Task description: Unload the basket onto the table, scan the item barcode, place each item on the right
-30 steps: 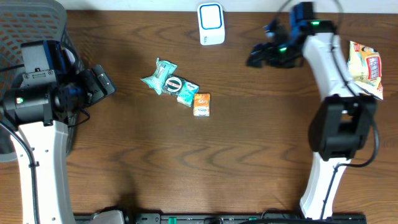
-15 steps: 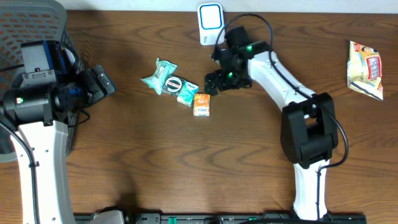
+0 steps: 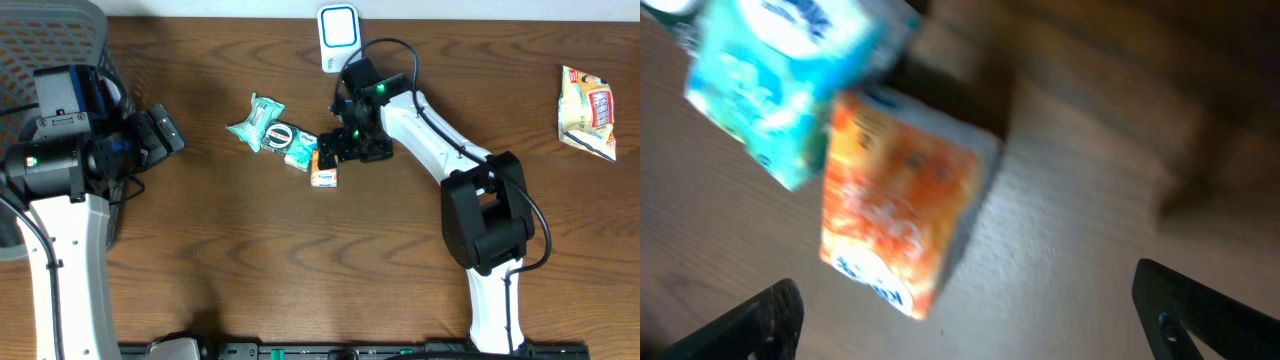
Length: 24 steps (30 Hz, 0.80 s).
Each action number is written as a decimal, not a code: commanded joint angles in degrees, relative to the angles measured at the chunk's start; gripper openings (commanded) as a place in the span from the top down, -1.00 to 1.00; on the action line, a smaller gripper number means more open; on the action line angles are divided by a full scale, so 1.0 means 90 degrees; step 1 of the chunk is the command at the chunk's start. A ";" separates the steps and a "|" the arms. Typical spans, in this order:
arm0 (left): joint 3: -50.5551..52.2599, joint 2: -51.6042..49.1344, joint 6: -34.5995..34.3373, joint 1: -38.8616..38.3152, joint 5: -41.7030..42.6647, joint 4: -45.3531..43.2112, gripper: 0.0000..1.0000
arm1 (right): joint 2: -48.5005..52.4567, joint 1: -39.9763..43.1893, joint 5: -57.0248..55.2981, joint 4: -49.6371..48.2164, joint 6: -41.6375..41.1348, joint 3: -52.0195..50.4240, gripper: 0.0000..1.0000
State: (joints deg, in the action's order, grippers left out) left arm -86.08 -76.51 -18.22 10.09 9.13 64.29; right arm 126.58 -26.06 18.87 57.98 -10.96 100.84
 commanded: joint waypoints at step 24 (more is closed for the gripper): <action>-0.0138 -0.0012 -0.0007 0.0027 0.0034 0.0019 -0.95 | -0.2193 0.0165 -0.0486 -0.1248 -0.0964 -0.2285 -0.99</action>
State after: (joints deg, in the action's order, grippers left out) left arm -86.08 -76.49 -18.22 10.09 9.10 64.29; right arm 106.41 -25.93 7.18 50.09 -20.16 84.36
